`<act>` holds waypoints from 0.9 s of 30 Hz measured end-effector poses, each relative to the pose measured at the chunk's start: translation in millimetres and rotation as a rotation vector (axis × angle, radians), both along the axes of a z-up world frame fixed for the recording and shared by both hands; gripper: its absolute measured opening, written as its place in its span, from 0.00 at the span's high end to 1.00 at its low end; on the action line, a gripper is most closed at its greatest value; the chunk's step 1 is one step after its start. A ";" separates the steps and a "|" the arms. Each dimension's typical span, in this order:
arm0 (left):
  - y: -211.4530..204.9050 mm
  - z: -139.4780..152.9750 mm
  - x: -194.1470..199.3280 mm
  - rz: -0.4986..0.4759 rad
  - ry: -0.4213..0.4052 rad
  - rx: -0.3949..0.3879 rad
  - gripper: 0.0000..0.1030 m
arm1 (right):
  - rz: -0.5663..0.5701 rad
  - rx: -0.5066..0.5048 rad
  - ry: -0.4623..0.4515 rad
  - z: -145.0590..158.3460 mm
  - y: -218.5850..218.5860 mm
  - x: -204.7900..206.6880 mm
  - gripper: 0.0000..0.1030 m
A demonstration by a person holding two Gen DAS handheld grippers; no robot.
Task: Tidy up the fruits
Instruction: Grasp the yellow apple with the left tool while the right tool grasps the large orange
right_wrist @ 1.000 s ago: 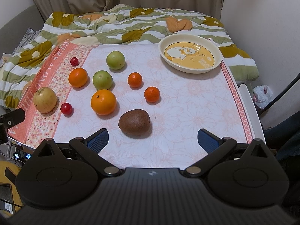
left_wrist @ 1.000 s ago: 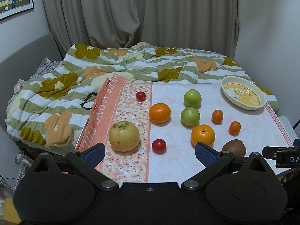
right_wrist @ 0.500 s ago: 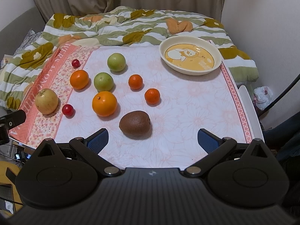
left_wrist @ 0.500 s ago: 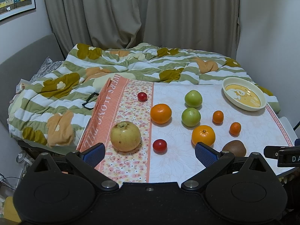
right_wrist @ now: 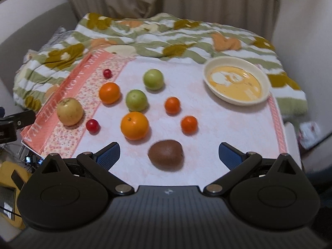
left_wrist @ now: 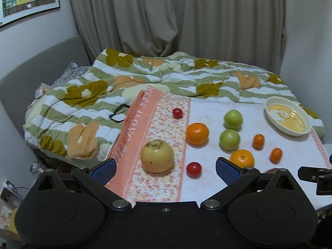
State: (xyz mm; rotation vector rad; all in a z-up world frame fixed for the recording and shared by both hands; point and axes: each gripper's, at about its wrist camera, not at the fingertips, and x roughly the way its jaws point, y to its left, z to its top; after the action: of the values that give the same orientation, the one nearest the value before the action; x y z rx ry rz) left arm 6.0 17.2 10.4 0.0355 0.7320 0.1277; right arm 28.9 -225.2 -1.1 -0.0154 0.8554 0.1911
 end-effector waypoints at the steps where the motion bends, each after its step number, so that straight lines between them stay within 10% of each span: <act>1: 1.4 -3.8 1.9 0.010 0.001 -0.003 0.00 | 0.021 0.005 -0.007 -3.8 1.2 3.5 0.00; 27: 41.2 -111.9 93.1 0.029 0.041 -0.020 0.03 | 0.187 -0.046 -0.026 -107.2 68.3 74.9 0.00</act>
State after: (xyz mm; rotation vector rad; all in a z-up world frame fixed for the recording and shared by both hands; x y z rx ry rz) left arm 99.1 58.4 -101.5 0.0082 0.7750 0.1479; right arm 103.8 -156.9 -108.3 -0.1406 0.8321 0.3459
